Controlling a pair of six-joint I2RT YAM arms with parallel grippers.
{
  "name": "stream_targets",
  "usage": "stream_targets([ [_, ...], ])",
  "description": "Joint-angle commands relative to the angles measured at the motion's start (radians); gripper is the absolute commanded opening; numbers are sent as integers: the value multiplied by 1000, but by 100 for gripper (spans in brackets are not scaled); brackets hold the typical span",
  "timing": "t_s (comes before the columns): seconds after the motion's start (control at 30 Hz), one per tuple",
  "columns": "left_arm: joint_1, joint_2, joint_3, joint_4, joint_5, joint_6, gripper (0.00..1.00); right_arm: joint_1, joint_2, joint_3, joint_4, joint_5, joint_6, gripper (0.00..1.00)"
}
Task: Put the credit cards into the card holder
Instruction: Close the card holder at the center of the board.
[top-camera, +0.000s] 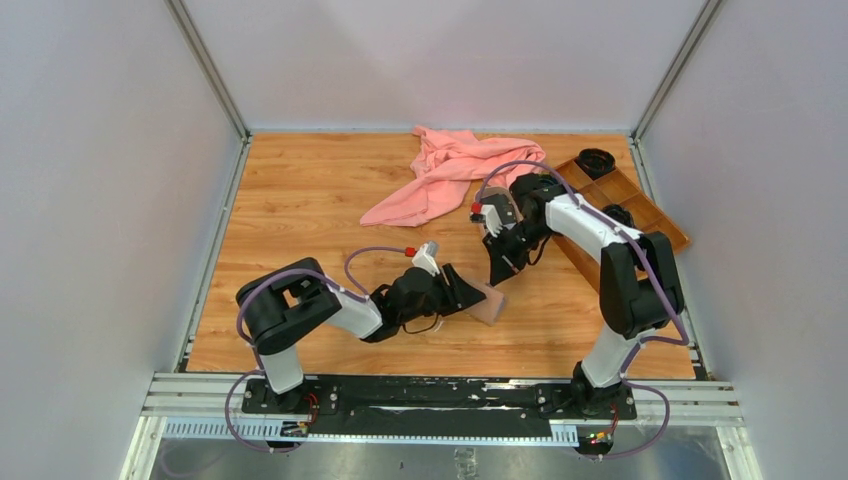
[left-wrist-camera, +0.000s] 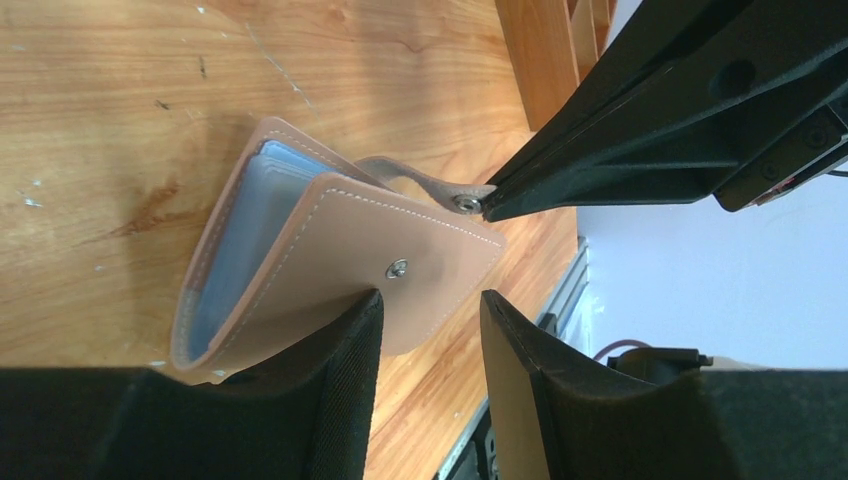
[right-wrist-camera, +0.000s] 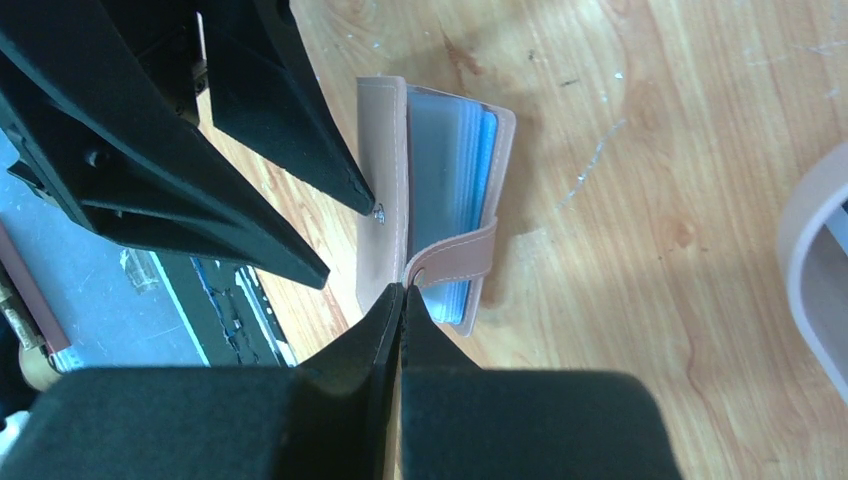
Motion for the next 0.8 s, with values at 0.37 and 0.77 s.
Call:
stream_targets([
  [0.37, 45, 81, 52, -145, -36, 26, 37, -30, -4, -7, 38, 30, -12, 0],
  [0.77, 46, 114, 67, -146, -9, 45, 10, 59, 47, -8, 50, 78, -8, 0],
])
